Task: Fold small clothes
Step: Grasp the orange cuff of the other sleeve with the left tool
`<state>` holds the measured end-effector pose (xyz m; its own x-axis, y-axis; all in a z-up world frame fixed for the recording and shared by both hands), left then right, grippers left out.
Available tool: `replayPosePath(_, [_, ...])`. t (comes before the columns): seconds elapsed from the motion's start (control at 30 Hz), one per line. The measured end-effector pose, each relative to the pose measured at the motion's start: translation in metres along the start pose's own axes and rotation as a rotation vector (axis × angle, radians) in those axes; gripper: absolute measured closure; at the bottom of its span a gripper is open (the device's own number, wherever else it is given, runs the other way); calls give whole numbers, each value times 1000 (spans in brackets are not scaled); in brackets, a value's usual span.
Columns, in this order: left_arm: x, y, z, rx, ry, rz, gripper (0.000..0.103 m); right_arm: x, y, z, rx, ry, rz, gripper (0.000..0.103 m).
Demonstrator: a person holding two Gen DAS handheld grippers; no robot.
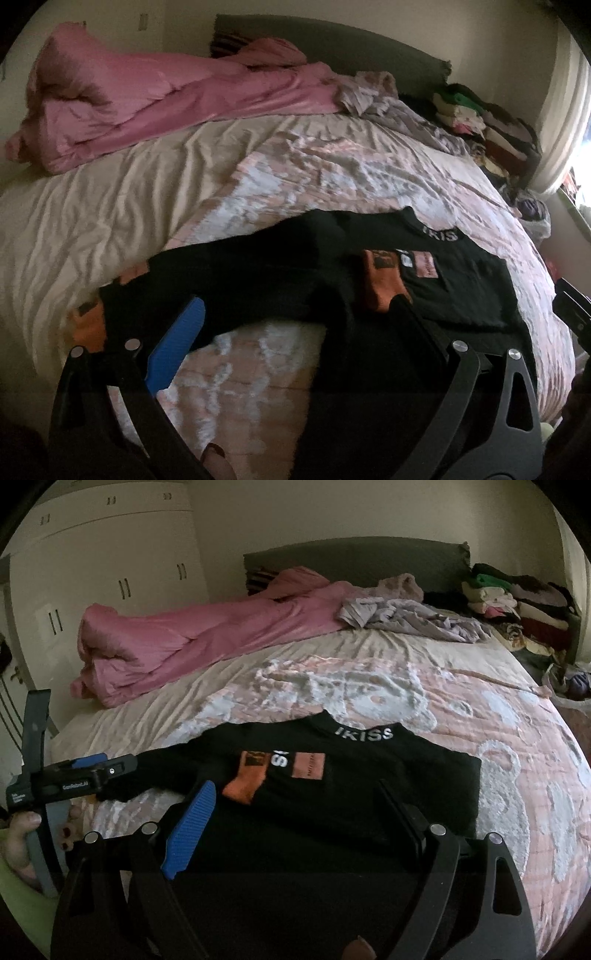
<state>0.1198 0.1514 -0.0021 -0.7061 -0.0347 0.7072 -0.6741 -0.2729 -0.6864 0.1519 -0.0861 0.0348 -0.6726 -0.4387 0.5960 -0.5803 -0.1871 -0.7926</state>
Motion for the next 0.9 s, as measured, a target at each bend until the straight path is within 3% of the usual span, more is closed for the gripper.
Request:
replayPosePath(0.43, [15, 6, -58, 89, -69, 19, 10, -20, -5, -46, 63, -54, -25, 18])
replayPosePath(0.9, [18, 18, -161, 265, -193, 10, 10, -58, -5, -104, 149, -119, -70, 17])
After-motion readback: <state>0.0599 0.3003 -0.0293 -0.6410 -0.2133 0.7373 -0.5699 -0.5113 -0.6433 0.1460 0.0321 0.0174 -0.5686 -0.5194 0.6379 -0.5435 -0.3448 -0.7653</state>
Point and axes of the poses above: each gripper's, at about its wrist camera, not at the fingertips, and x roughly against the way its jaws point, z to its right, y to its underside, the point moved 6 cm from there along -x, roughly the way its jaws point, and after that the axes turned 2 degrees about y, right-handed, at the moved point
